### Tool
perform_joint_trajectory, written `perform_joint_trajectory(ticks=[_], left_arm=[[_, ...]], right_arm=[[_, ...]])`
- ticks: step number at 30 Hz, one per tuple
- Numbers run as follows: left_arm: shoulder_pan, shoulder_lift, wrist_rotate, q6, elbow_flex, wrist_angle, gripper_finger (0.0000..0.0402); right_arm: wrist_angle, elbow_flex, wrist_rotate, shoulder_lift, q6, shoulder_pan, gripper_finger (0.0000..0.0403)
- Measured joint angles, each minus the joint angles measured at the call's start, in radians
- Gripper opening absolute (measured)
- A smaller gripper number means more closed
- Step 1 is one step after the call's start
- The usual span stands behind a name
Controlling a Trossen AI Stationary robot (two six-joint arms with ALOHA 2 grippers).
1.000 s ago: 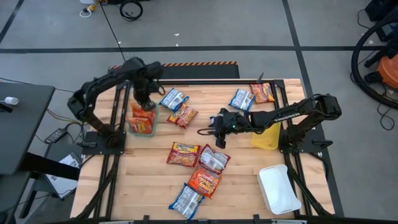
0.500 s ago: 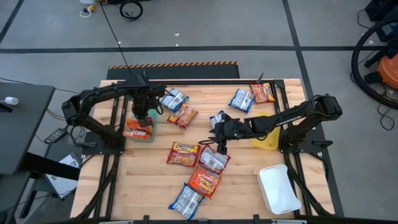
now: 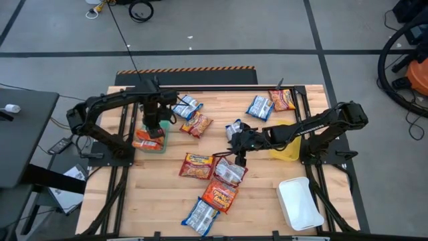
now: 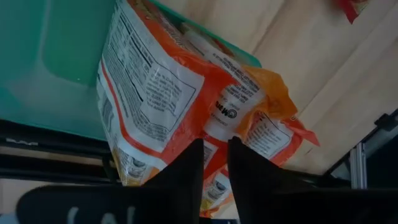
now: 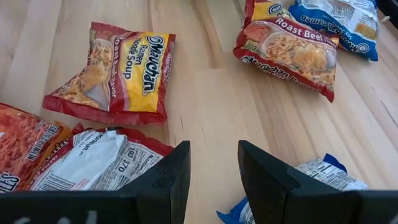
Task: Sort Maruchan noodles
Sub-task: Adjust the orange noodle pack, then put the orange noodle pack into the green bin
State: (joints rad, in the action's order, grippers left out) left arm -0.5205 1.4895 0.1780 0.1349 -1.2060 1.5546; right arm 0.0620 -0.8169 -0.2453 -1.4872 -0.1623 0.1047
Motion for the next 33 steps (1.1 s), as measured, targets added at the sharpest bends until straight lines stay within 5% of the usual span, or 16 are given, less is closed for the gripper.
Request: perform_joint_trajectory(ticks=[14,23,33], left_arm=[[0.129,-0.037,0.022,-0.127,-0.26,-0.007,0.011],[0.45,-0.08,-0.018,-0.294,-0.259,-0.426,0.011],[0.72,0.006,-0.103,-0.432,-0.259,-0.794,0.011]], right_arm=[[0.01,0.0,0.002,0.004,0.076,-0.002,0.014],[0.256,0.0,-0.04,0.189,0.027,0.004,0.014],[0.323,0.0,0.063,0.338,0.057,0.099,0.014]])
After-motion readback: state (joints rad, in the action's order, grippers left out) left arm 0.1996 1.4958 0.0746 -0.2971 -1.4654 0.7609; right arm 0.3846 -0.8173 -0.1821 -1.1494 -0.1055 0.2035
